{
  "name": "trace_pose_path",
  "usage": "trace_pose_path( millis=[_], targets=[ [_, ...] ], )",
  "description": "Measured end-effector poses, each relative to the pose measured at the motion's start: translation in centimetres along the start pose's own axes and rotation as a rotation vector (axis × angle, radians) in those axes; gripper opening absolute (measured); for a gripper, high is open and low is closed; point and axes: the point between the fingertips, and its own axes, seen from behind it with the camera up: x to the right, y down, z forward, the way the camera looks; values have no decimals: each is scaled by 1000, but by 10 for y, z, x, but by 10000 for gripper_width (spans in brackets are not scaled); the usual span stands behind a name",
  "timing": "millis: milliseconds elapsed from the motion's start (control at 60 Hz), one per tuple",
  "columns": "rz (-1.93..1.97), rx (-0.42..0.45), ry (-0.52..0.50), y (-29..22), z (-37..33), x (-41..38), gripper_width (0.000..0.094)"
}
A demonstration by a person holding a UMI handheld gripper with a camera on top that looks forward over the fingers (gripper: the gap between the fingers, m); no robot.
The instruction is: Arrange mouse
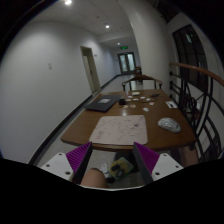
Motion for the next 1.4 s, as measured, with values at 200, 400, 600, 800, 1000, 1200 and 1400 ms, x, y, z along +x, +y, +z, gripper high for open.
trace_pose_path(
  millis=[200, 400, 600, 800, 1000, 1200, 1400],
  targets=[
    [10, 11, 139, -7, 7, 100, 836],
    [-7, -10, 312, -12, 40, 224, 838],
    [-34, -66, 314, -6, 92, 283, 839],
    [-23, -99, 288, -13, 136, 312, 850],
    [36, -106, 260, -39, 183, 338, 841],
    [59, -93, 329, -54, 205, 363, 479],
    [50, -30, 443, -74, 177, 362, 345]
  ],
)
